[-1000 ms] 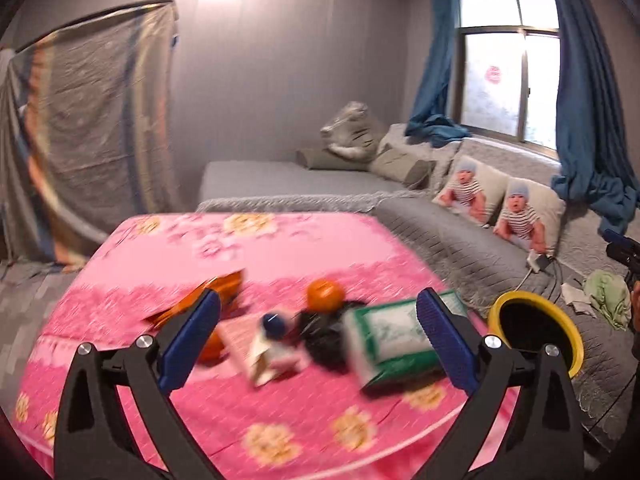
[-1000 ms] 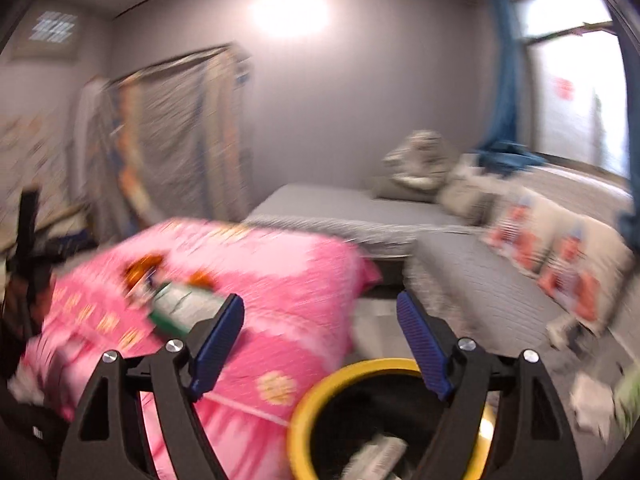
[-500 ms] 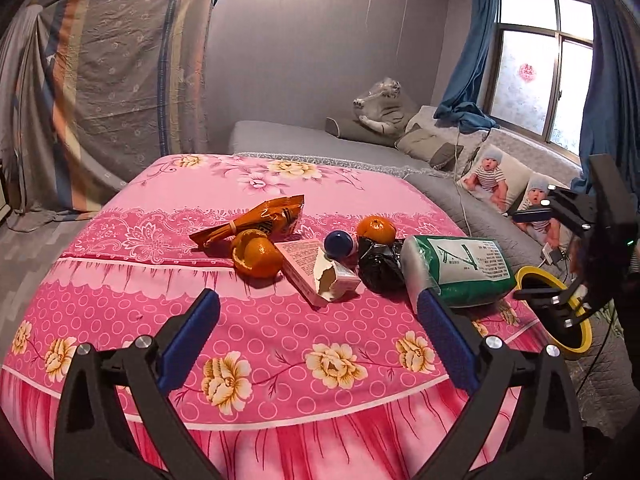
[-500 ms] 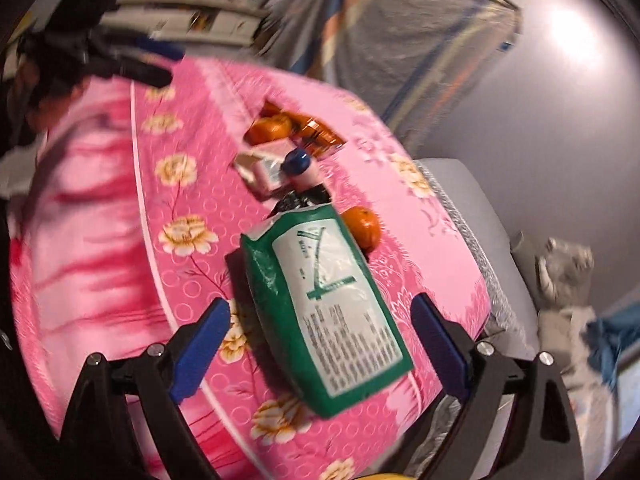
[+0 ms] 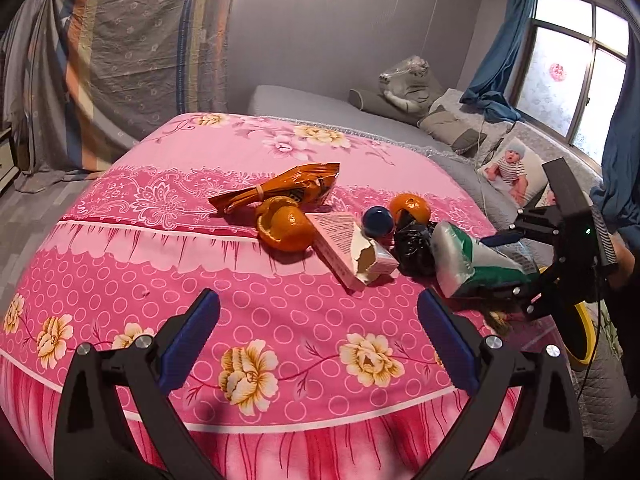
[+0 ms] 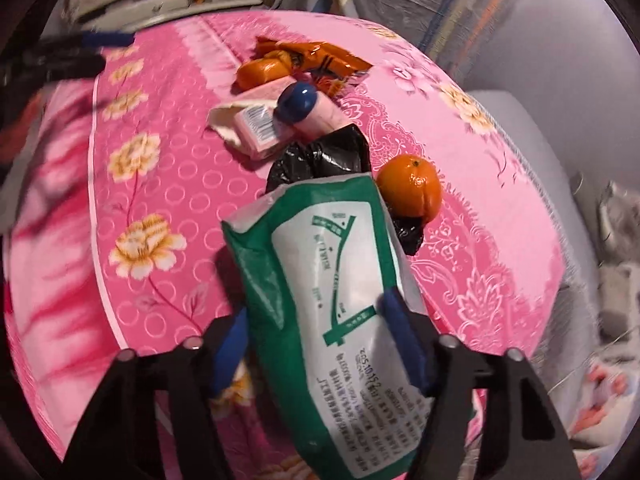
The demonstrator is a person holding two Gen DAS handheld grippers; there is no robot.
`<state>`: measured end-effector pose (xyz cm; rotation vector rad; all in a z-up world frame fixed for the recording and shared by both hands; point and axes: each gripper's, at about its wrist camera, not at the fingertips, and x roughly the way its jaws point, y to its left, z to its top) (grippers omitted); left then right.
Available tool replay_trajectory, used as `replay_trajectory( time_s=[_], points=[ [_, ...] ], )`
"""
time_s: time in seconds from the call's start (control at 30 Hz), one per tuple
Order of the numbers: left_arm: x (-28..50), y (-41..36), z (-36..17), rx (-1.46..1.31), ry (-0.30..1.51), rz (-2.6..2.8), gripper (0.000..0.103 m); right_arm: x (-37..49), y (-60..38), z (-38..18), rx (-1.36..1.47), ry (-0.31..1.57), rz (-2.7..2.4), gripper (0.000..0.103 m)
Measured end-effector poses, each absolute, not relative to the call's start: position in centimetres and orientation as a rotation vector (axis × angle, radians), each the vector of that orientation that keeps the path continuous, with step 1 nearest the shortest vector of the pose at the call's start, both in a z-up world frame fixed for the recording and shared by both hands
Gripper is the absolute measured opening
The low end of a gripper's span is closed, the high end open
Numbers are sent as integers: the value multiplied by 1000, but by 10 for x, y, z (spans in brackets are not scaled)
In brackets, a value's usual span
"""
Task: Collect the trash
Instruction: 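Return the right tool to the bed and grasp the green-white tissue pack, then grasp the black plastic bag with the left tool while the right tool holds the tissue pack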
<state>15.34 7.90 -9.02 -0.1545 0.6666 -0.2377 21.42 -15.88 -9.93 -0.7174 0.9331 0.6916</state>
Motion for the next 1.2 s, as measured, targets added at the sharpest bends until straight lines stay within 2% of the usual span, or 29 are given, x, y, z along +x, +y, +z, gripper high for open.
replay_trajectory(
  time_s=[0.1,0.17,0.4,0.83,1.07,1.2],
  points=[
    [156,71,-89,-139,675,-243,94,212,-165,-90,-618,902,699,34],
    [157,62,-88,-118,679,-256,94,207,-180,-78,-498,882,714,31],
    [164,26,-79,-53,680,-323,94,173,-238,-36,-178,767,746,28],
    [208,-79,-67,208,642,-451,93,114,-317,-7,98,580,632,28],
    [263,-108,-100,303,792,-448,76,91,-351,2,193,522,578,28],
    [282,-110,-116,293,868,-429,58,77,-366,3,210,505,537,28]
  ],
)
